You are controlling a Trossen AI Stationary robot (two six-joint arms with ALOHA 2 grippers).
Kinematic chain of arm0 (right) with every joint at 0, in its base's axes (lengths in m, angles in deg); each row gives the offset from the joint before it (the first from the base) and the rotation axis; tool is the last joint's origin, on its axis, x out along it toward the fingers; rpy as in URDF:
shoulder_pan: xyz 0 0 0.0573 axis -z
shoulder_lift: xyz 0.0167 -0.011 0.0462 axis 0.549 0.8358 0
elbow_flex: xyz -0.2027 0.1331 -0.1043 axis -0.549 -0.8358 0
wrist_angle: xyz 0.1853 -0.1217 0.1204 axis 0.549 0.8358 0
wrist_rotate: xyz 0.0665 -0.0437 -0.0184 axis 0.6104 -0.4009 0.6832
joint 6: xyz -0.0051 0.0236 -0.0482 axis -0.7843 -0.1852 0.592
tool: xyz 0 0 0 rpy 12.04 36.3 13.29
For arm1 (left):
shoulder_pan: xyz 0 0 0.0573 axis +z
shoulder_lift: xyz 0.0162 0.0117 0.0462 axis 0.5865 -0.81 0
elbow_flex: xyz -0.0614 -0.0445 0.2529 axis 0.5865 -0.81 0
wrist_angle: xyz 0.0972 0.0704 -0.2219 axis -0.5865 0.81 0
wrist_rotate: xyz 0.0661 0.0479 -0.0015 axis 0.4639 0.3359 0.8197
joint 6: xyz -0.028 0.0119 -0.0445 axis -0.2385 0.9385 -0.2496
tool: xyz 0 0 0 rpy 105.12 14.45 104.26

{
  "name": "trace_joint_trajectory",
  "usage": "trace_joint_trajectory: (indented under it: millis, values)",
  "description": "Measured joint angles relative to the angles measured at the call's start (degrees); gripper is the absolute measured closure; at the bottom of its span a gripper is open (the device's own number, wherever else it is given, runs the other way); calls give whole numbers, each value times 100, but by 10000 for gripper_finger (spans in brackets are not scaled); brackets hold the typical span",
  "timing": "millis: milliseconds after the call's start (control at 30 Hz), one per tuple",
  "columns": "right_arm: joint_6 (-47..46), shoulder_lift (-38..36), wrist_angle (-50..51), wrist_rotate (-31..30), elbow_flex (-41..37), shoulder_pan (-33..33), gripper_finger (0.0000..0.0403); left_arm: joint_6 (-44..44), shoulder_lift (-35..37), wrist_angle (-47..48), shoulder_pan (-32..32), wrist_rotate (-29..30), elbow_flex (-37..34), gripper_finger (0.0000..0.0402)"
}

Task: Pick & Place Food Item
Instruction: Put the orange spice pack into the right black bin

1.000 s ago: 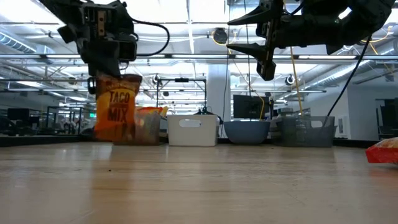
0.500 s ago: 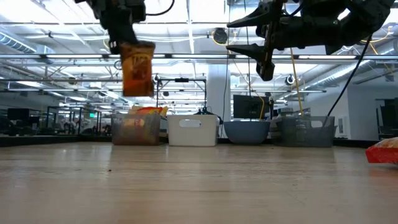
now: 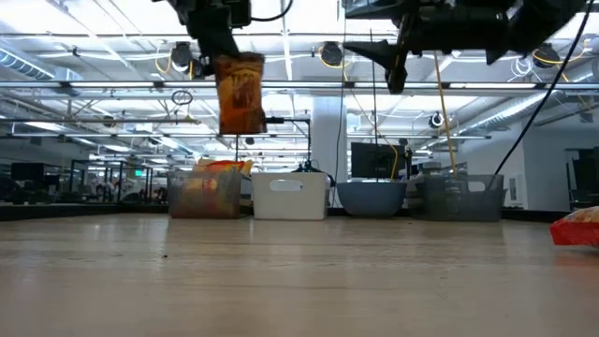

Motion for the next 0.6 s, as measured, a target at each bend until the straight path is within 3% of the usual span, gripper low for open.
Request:
trace_joint_trajectory:
  millis: [233, 400, 600]
  values:
    - [1443, -245, 2823, 340, 1344, 131, 220, 250, -589, -6, -232, -156, 659, 401]
    - [2064, -71, 3289, 667, 1830, 124, 220, 234, -940, 11, -339, -270, 1139, 401]
    - [2149, 155, 3273, 798, 1926, 124, 220, 246, -1249, 42, -553, -288, 1692, 401]
